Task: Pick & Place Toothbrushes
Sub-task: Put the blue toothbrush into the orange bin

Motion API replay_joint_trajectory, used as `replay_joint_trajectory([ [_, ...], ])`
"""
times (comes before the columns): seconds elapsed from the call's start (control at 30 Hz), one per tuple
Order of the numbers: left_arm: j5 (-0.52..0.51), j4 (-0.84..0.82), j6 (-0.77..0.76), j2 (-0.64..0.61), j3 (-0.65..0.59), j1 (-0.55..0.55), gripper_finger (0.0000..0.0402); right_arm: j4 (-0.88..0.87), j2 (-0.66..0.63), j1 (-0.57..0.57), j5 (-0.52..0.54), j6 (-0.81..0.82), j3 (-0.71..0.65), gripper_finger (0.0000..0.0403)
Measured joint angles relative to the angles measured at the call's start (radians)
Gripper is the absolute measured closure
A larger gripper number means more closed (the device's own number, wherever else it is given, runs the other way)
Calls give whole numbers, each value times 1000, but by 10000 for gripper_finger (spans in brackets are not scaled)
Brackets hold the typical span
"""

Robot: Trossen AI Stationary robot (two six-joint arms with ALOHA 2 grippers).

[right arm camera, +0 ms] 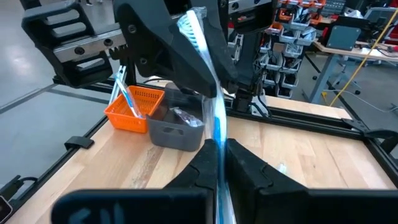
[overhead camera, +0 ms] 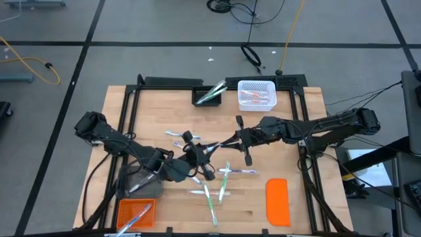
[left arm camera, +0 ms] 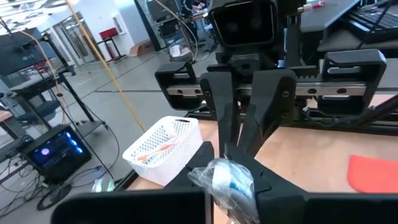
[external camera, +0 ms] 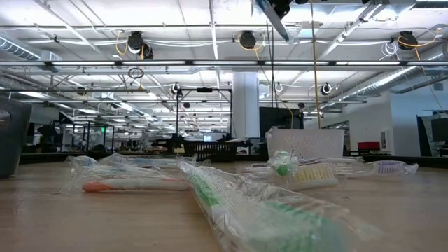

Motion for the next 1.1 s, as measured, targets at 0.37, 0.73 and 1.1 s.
replay_joint_trajectory([
  [0.37,2,0,8,0,0,0,396,6,0,-1,15,5,0,350],
  [0.73,-8,-40,-12,0,0,-34,393,-32,0,-1,10,1,0,290],
  [1.1,-48,-204,-166,0,0,-107,397,-39,0,6,13,1,0,262],
])
